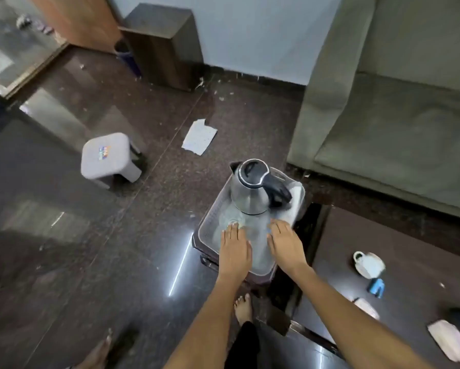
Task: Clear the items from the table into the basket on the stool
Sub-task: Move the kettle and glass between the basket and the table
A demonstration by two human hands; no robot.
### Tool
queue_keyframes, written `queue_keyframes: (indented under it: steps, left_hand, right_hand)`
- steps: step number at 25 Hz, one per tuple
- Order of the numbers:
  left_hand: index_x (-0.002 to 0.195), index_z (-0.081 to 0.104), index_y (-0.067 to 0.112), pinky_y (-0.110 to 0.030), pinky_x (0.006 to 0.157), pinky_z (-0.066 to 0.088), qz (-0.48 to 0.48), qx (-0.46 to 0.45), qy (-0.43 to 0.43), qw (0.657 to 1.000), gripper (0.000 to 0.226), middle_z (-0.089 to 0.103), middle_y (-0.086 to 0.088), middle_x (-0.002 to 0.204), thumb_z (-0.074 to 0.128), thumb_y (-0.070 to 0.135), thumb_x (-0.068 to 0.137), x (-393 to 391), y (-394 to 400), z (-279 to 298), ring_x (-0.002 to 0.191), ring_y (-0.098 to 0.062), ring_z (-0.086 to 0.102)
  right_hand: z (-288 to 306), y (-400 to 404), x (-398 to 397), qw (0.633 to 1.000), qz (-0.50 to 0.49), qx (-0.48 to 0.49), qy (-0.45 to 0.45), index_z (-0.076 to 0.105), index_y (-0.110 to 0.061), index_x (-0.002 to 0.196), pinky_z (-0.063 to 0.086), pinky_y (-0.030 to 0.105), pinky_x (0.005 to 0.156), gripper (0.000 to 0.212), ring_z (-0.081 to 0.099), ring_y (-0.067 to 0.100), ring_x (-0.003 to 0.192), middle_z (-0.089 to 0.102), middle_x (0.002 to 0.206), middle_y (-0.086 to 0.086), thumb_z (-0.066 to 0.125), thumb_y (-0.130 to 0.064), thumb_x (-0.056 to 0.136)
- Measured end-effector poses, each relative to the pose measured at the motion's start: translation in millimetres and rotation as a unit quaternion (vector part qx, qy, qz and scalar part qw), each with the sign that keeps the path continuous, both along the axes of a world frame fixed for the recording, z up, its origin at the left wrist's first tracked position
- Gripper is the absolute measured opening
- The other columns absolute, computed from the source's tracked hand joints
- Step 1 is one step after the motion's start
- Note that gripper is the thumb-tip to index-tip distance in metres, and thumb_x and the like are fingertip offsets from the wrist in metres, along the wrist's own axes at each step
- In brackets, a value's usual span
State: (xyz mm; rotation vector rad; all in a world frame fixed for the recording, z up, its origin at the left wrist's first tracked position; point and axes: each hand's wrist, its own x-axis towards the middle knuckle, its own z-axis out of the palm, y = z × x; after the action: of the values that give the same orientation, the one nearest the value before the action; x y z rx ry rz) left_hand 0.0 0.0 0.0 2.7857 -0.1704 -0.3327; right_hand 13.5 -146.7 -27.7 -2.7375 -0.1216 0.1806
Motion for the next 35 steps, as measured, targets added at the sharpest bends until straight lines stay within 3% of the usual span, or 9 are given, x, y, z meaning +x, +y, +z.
queue_keyframes:
  steps: [2, 5, 11, 16, 20, 24, 29, 31, 35]
  left_hand:
    - [0.128, 0.048, 0.005, -0.041, 0.114, 0.029, 0.022, -0.01, 0.035, 0.999, 0.048, 0.051, -0.013, 0.136, 0.029, 0.021, 0.086, 22, 19, -16, 0.13, -0.029, 0.042]
    - [0.122, 0.052, 0.002, -0.041, 0.109, 0.038, 0.04, -0.024, 0.037, 0.998, 0.039, 0.058, -0.015, 0.126, 0.048, 0.012, 0.085, 39, 33, -30, 0.123, -0.031, 0.051]
    - [0.123, 0.052, 0.003, -0.041, 0.109, 0.038, 0.058, -0.07, 0.08, 0.993, 0.039, 0.053, -0.017, 0.132, 0.05, 0.011, 0.084, 47, 51, -52, 0.126, -0.033, 0.048]
    - [0.143, 0.025, 0.005, -0.036, 0.116, 0.027, 0.075, -0.123, 0.143, 0.979, 0.058, 0.029, -0.012, 0.15, 0.049, 0.013, 0.091, 53, 55, -48, 0.14, -0.025, 0.025]
    - [0.147, 0.014, 0.01, -0.034, 0.111, 0.034, 0.123, -0.174, 0.15, 0.966, 0.082, 0.023, -0.008, 0.15, 0.066, 0.026, 0.085, 57, 57, -45, 0.14, -0.022, 0.026]
    - [0.141, 0.025, 0.019, -0.035, 0.102, 0.042, 0.16, -0.251, 0.173, 0.939, 0.102, 0.041, 0.001, 0.138, 0.085, 0.037, 0.06, 66, 64, -35, 0.126, -0.015, 0.042]
    - [0.118, 0.04, 0.028, -0.024, 0.077, 0.049, 0.155, -0.276, 0.122, 0.941, 0.079, 0.059, 0.01, 0.105, 0.085, 0.031, 0.053, 70, 60, -11, 0.095, -0.01, 0.059]
    - [0.118, 0.043, 0.028, -0.027, 0.079, 0.05, 0.174, -0.279, 0.111, 0.938, 0.079, 0.06, 0.011, 0.105, 0.085, 0.032, 0.051, 69, 58, -5, 0.095, -0.011, 0.06]
    - [0.116, 0.043, 0.03, -0.034, 0.081, 0.052, 0.183, -0.276, 0.108, 0.937, 0.08, 0.061, 0.01, 0.104, 0.085, 0.037, 0.048, 65, 57, -3, 0.095, -0.014, 0.06]
  right_hand:
    - [-12, 21, 23, 1.0, -0.005, 0.02, 0.018, 0.062, -0.004, 0.11, 0.052, 0.037, 0.089, 0.029, 0.06, 0.029, 0.109, 0.064, 0.112, 0.011, 0.048, -0.018, 0.089]
    - [-19, 47, 46, 0.998, -0.021, 0.006, 0.067, 0.06, -0.006, 0.109, 0.053, 0.037, 0.078, 0.029, 0.063, 0.031, 0.1, 0.065, 0.106, 0.011, 0.047, -0.026, 0.093]
    - [-39, 78, 80, 0.967, -0.09, -0.009, 0.238, 0.048, -0.007, 0.117, 0.049, 0.041, 0.08, 0.042, 0.062, 0.039, 0.102, 0.066, 0.109, 0.018, 0.037, -0.042, 0.097]
    - [-53, 84, 95, 0.933, -0.149, 0.059, 0.323, 0.043, -0.015, 0.082, 0.053, 0.037, 0.079, 0.012, 0.068, 0.032, 0.092, 0.072, 0.096, 0.017, 0.041, -0.022, 0.091]
    - [-45, 78, 101, 0.92, -0.144, 0.121, 0.344, 0.036, -0.018, 0.062, 0.057, 0.04, 0.072, 0.026, 0.071, 0.031, 0.08, 0.074, 0.079, 0.017, 0.043, -0.016, 0.087]
    - [-14, 64, 90, 0.947, -0.065, 0.089, 0.302, 0.04, -0.016, 0.059, 0.053, 0.037, 0.067, 0.028, 0.065, 0.03, 0.076, 0.07, 0.074, 0.014, 0.048, -0.021, 0.086]
    - [22, 45, 71, 0.952, -0.052, 0.165, 0.253, 0.056, -0.013, 0.073, 0.054, 0.036, 0.07, 0.032, 0.068, 0.017, 0.068, 0.072, 0.066, 0.002, 0.044, -0.034, 0.094]
    - [34, 33, 62, 0.967, -0.082, 0.176, 0.167, 0.061, -0.019, 0.082, 0.054, 0.035, 0.069, 0.034, 0.066, 0.015, 0.069, 0.07, 0.072, -0.002, 0.041, -0.043, 0.096]
    - [53, 10, 55, 0.974, -0.16, 0.149, -0.054, 0.06, -0.019, 0.091, 0.048, 0.022, 0.062, 0.016, 0.056, 0.005, 0.078, 0.06, 0.088, -0.009, 0.056, -0.035, 0.092]
